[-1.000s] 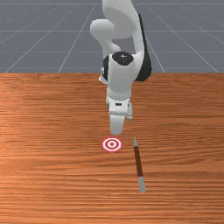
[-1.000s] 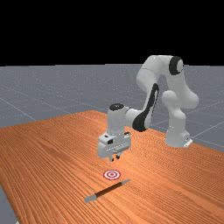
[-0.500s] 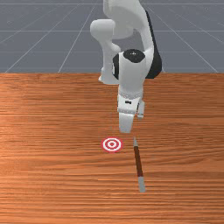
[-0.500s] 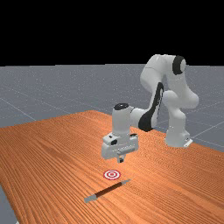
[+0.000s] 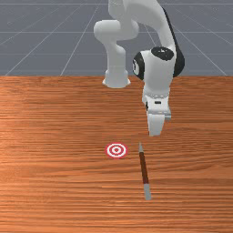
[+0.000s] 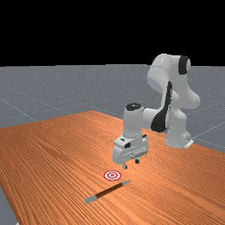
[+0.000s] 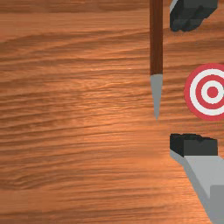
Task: Pick up the pen and put it to the marker
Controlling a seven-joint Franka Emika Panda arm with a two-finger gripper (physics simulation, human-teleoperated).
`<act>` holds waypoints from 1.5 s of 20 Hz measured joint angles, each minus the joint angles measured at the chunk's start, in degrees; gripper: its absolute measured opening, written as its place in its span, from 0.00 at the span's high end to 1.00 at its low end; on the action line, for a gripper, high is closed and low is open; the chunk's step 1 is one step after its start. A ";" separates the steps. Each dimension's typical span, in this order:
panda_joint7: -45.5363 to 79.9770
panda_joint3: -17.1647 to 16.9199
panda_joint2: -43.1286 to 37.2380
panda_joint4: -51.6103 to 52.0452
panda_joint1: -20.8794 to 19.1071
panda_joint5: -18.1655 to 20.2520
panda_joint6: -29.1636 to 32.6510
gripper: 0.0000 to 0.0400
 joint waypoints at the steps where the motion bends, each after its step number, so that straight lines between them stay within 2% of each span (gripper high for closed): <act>1: 1.10 -0.32 -0.25 -0.56 0.28 -0.15 1.38 0.08; 4: 1.25 -0.44 -0.28 -0.55 0.35 -0.34 1.99 0.02; 9: 5.01 0.37 1.99 3.82 3.00 -0.21 -1.93 0.00; 11: 6.64 0.28 1.78 3.02 4.41 -1.02 0.49 0.00; 12: 5.33 0.81 2.70 4.27 4.15 -0.68 -0.84 0.00; 13: 4.38 1.84 3.51 3.96 3.18 1.12 0.99 0.00; 14: 4.64 0.96 5.11 4.66 4.05 -0.89 1.75 0.00; 15: 4.53 0.92 7.08 5.10 4.07 -1.08 3.46 0.00; 16: 5.20 1.14 10.41 8.22 3.89 -0.08 1.05 0.00; 19: 5.19 1.12 15.63 10.08 3.83 -0.15 3.10 0.00; 20: 4.59 1.29 18.78 15.56 3.63 0.06 -0.96 0.06; 21: 4.08 1.20 22.07 21.84 3.43 0.03 -3.72 0.19; 22: 0.88 1.28 24.15 25.35 3.04 -1.22 -2.16 0.00; 24: -0.53 1.19 31.90 40.36 2.56 -1.02 -9.24 0.00; 25: -0.60 1.10 34.18 44.70 2.42 -0.91 -11.25 0.00; 30: -2.13 0.83 33.62 42.72 0.43 -0.83 -9.27 0.02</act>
